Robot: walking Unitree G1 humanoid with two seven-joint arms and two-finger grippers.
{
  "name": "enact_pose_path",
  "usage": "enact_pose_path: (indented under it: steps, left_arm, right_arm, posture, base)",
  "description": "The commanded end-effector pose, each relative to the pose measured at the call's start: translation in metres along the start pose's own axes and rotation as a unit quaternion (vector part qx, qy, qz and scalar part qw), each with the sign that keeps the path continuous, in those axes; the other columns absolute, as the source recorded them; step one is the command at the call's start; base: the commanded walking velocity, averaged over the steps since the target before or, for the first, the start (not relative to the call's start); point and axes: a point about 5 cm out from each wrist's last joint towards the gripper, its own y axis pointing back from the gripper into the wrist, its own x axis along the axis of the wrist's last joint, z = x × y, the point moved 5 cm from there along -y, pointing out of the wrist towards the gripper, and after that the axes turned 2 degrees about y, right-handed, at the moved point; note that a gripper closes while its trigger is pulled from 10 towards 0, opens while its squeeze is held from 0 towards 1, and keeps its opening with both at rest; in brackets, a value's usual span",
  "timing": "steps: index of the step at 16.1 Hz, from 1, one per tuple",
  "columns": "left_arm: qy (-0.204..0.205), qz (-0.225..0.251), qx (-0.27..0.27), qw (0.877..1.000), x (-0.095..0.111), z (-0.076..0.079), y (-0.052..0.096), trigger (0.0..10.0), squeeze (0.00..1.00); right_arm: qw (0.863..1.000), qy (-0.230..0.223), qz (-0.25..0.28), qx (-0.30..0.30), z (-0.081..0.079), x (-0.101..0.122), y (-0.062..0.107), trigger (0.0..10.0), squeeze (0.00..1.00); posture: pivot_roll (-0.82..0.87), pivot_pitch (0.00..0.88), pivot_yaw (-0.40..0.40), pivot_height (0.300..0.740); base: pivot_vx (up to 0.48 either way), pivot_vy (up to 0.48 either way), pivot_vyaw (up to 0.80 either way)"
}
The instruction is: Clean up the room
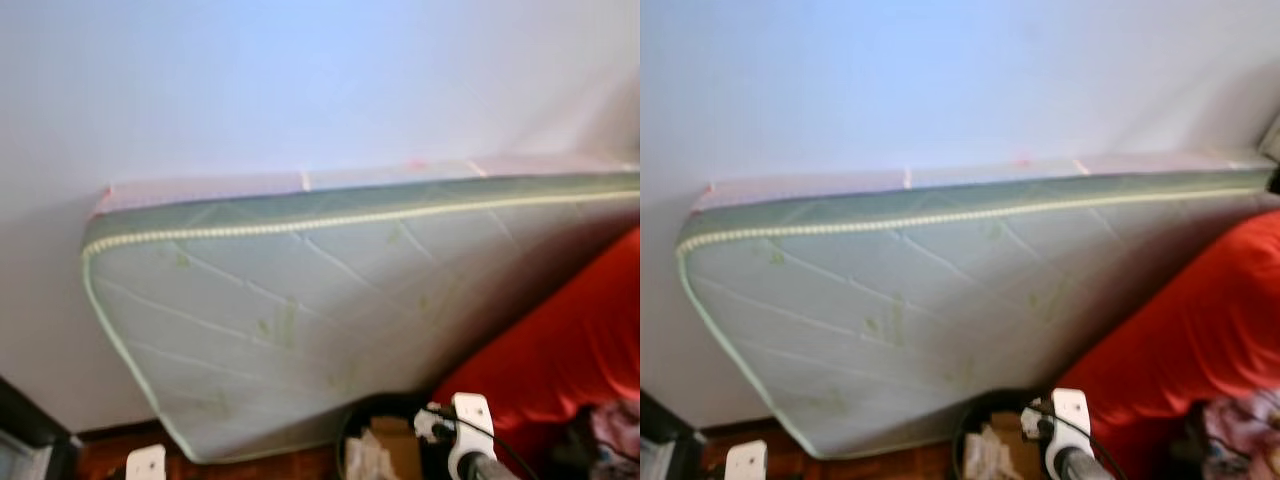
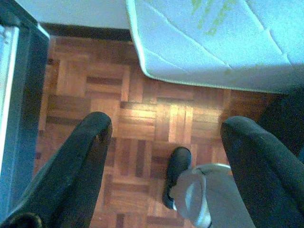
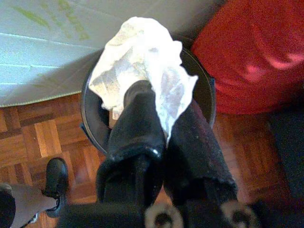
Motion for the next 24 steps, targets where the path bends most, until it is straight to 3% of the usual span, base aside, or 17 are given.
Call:
enact_pose_path:
  steps: [1,10,13,14,15,21,22,24]
  left_arm:
    - [-0.004,-0.006,0.000,1.000,-0.005,0.003,0.001,10.0,0.00]
    - [-0.001,0.012,-0.002,1.000,-0.010,0.002,0.006,10.0,0.00]
    - [0.009,0.064,-0.005,0.998,0.014,0.003,0.003,10.0,0.00]
    - [0.009,0.100,-0.012,0.995,0.029,0.007,0.003,10.0,0.00]
    - [0.010,0.106,-0.013,0.994,0.030,0.007,0.004,10.0,0.00]
    - [0.017,0.209,-0.022,0.978,0.061,0.015,0.014,10.0,0.00]
    - [0.007,0.265,-0.034,0.964,0.077,0.026,0.027,10.0,0.00]
    - [-0.001,0.302,-0.042,0.952,0.088,0.030,0.042,10.0,0.00]
  right_arm:
    - [1.000,-0.007,-0.003,-0.016,0.011,-0.005,0.003,10.0,0.00]
    - [0.998,-0.035,0.023,-0.038,0.019,0.000,0.005,10.0,0.00]
    - [0.997,-0.052,0.048,-0.043,0.021,0.004,0.006,10.0,0.00]
    - [0.996,-0.037,0.078,-0.033,0.000,0.043,-0.005,10.0,0.00]
    - [0.995,-0.033,0.087,-0.031,-0.007,0.054,-0.008,10.0,0.00]
    - [0.992,-0.028,0.113,-0.045,0.003,0.082,-0.008,10.0,0.00]
    - [0.991,-0.041,0.112,-0.068,0.015,0.084,-0.007,10.0,0.00]
    - [0.988,-0.055,0.111,-0.088,0.026,0.082,-0.005,10.0,0.00]
  posture:
    - [0.07,0.000,-0.053,0.740]
    - [0.09,0.000,-0.074,0.740]
    - [0.10,0.028,-0.083,0.740]
    - [0.12,0.072,-0.085,0.740]
    - [0.12,0.084,-0.084,0.740]
    - [0.13,0.195,-0.103,0.740]
    - [0.14,0.220,-0.107,0.740]
    - [0.16,0.254,-0.105,0.740]
  base:
    - [0.000,0.000,0.00]
    - [0.000,0.000,0.00]
    - [0.000,0.000,0.00]
    - [0.000,0.000,0.00]
    - [0.000,0.000,0.00]
    - [0.000,0.000,0.00]
    - [0.000,0.000,0.00]
    - [0.000,0.000,0.00]
